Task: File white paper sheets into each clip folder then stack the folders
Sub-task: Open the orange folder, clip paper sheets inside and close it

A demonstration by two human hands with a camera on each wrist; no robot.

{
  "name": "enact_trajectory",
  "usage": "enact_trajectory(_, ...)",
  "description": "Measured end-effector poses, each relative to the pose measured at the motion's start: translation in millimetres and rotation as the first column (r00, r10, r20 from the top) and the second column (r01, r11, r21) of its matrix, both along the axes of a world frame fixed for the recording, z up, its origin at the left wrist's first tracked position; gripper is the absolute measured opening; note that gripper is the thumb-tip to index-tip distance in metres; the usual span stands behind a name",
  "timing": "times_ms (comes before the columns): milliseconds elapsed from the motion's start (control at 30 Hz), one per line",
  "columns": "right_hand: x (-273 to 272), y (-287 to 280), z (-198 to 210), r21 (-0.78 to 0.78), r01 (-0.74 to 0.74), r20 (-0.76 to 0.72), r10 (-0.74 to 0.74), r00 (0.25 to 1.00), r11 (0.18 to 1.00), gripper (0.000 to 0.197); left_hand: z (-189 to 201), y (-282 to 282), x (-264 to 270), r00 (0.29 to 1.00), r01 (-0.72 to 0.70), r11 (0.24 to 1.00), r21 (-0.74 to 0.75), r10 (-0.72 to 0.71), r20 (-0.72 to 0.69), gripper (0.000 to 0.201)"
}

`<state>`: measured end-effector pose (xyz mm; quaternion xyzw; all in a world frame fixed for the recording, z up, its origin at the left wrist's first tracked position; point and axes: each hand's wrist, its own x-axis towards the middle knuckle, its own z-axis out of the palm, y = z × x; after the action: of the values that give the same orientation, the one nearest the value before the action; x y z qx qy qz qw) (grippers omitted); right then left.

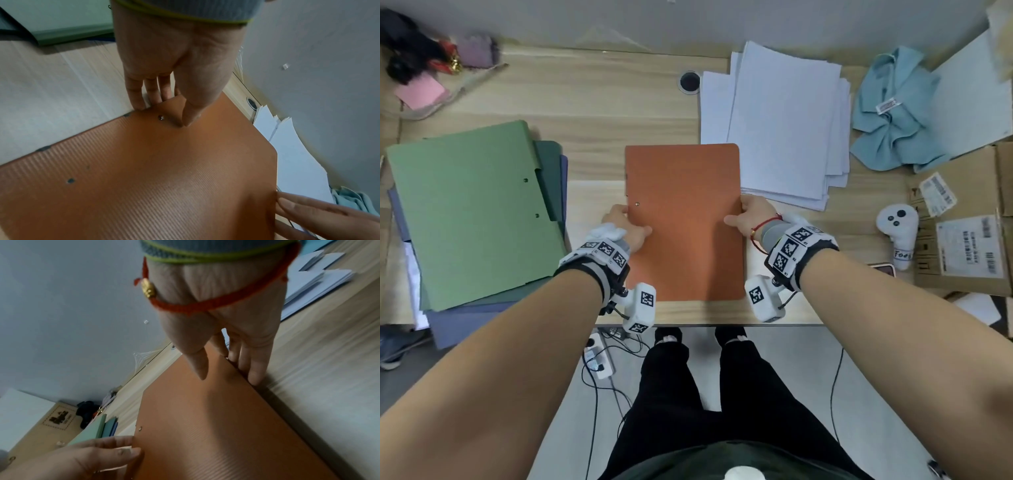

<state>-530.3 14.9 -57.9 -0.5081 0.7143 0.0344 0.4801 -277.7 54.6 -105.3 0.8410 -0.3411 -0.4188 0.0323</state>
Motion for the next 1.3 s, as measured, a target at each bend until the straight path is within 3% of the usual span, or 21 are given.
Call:
enact_trajectory(200,5.2,-1.6,3.6,0.032,0.172,0.061,-0.174,0.983,0.985,0.057,8.5,-3.6,-6.4,0.991,0.109,0.994,0.03,-0.111,0.073,0.075)
enact_trajectory(367,10.5,-7.0,14.5,0.057,0.149,-0.016,-0.148,0.989,0.987,0.018,12.4,-6.0,-8.9,0.972,0.185,0.98,0.078,-0.194,0.132,0.08)
enact_trajectory(600,17.2,-14.3,20.9,0.088,0.18,-0.08,-0.173,0.982,0.98,0.036,20.6,-9.9,-18.7,0.944,0.249,0.958,0.143,-0.273,0.187,0.064)
enact_trajectory(867,19.9,-12.6,30.5,0.065,0.225,-0.098,-0.218,0.971,0.972,0.043,26.2,-8.4,-20.1,0.933,0.279,0.945,0.173,-0.309,0.183,0.067)
enact_trajectory(1067,13.3,-11.7,32.6,0.068,0.28,-0.109,-0.272,0.956,0.957,0.013,29.4,-7.5,-19.8,0.927,0.304,0.934,0.186,-0.336,0.169,0.069)
enact_trajectory(1300,14.3,-10.4,26.3,0.094,0.348,-0.08,-0.341,0.937,0.933,0.023,37.2,-7.8,-21.6,0.924,0.303,0.925,0.231,-0.344,0.165,0.076)
